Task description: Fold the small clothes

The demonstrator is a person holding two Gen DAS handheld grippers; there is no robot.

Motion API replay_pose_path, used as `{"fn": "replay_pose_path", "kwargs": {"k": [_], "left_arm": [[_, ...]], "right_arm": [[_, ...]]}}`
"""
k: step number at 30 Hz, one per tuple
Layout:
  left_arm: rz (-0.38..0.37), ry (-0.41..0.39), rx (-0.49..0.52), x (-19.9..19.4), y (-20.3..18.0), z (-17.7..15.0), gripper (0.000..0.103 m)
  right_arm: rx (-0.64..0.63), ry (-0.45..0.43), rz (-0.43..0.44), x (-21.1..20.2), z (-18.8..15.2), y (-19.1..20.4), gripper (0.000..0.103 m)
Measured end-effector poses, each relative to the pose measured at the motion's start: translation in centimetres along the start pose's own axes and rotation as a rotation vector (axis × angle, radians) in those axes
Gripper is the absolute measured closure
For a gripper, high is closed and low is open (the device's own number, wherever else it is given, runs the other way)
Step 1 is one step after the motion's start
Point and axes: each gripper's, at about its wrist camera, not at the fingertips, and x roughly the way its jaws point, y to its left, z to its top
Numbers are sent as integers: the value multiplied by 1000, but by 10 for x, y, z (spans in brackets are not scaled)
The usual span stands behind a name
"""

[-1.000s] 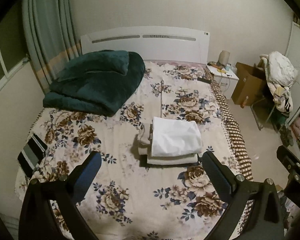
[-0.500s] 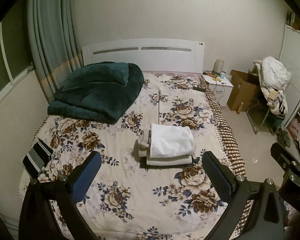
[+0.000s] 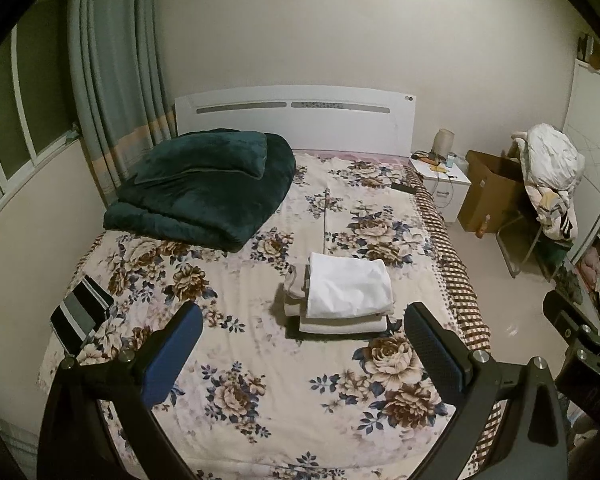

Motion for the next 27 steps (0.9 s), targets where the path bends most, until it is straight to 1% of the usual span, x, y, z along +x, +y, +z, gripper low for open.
{"fn": "replay_pose_path", "kwargs": {"k": [5, 9, 10, 14, 16, 27], "left_arm": [[6, 1, -7, -5, 2, -2, 0], [12, -2, -2, -7, 4, -2, 0], [13, -2, -2, -7, 3, -2, 0], [13, -4, -3, -8, 3, -2, 0], [15, -5, -3, -10, 3, -1, 0], [17, -5, -5, -11, 3, -1, 0]], "right_arm": [[-7, -1, 7, -2, 4, 2, 0], [-5, 4, 9, -9, 2, 3, 0], [-10, 4, 14, -6, 8, 3, 0], [-12, 0, 16, -6, 11, 4, 0], [-15, -3, 23, -4, 20, 4, 0], [-14, -5, 22, -10, 19, 5, 0]]}}
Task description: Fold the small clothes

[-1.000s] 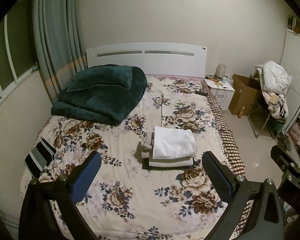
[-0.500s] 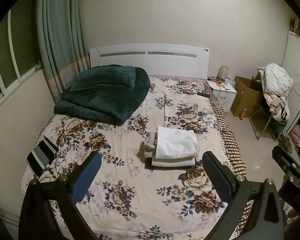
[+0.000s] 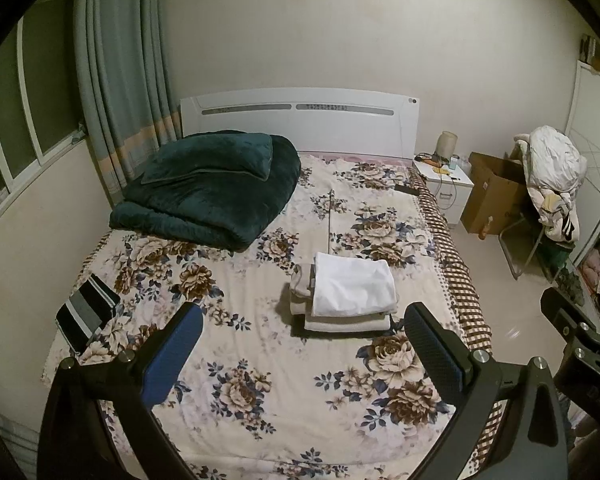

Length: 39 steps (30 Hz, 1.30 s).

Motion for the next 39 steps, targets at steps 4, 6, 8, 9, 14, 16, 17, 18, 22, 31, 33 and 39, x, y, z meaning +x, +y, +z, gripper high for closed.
{"fn": "replay_pose_path", "kwargs": {"k": [4, 6, 8, 9, 14, 16, 17, 18, 22, 31, 33, 39], "left_arm": [[1, 1, -1, 0, 0, 0, 0], [2, 0, 0, -1, 0, 0, 0], [4, 0, 0, -1, 0, 0, 0], [4, 0, -1, -1, 0, -1, 0], [3, 0, 0, -2, 0, -1, 0], [1, 0, 1, -1, 0, -1, 0], [0, 1, 1, -2, 0, -1, 0], [1, 1, 1, -2, 0, -1, 0], [3, 1, -2, -2, 0, -1, 0], [2, 3, -3, -2, -1, -1, 0], [2, 2, -2, -2, -1, -1, 0], [13, -15, -9, -9, 0, -1, 0]], "right_arm": [[1, 0, -2, 1, -4, 1, 0], [0, -2, -3, -1, -2, 1, 0], [3, 0, -5, -1, -4, 1, 0], [5, 1, -3, -2, -4, 1, 0], [4, 0, -6, 0, -7, 2, 0], [4, 2, -5, -1, -8, 2, 0], [4, 4, -1, -3, -6, 2, 0], [4, 4, -1, -4, -3, 2, 0], [3, 3, 1, -3, -4, 2, 0], [0, -1, 2, -5, 1, 4, 0], [0, -1, 1, -6, 0, 4, 0], [3, -2, -2, -8, -3, 5, 0]]}}
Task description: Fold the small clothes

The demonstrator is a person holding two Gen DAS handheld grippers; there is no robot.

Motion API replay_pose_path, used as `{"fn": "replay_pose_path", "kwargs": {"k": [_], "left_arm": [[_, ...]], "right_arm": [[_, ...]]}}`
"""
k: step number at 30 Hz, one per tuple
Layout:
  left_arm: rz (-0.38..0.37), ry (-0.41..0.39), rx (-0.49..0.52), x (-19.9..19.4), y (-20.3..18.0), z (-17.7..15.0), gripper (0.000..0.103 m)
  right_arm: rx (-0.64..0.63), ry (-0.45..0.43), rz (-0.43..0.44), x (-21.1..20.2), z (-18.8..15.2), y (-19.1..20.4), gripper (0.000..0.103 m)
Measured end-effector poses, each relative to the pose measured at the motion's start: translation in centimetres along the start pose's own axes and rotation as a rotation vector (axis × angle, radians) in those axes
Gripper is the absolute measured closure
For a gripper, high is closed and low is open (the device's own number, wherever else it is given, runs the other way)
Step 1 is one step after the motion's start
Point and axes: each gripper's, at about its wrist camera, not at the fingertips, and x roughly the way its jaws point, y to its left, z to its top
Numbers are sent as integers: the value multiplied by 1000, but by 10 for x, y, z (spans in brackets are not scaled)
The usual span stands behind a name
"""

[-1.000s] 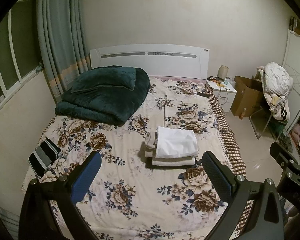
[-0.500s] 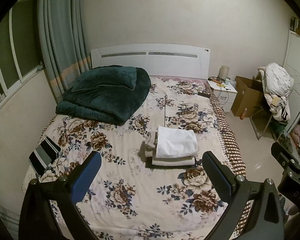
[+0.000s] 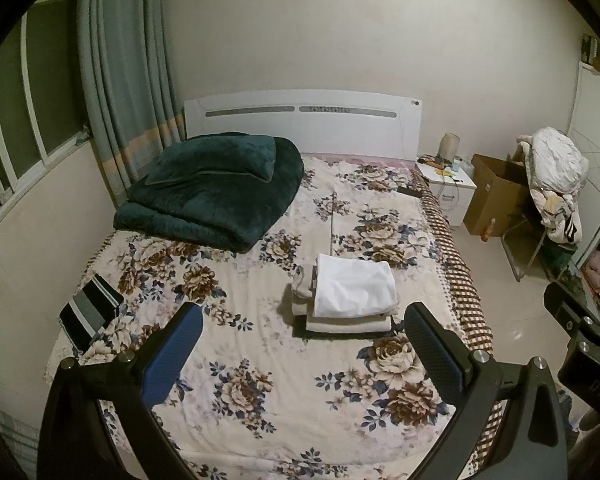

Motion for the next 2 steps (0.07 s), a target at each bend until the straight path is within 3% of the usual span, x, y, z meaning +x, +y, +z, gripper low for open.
{"fn": "replay_pose_path", "kwargs": {"k": [2], "left_arm": [[-4, -1, -2, -4, 0, -2, 0]], "right_arm": [[3, -1, 0, -1, -1, 0, 0]]}}
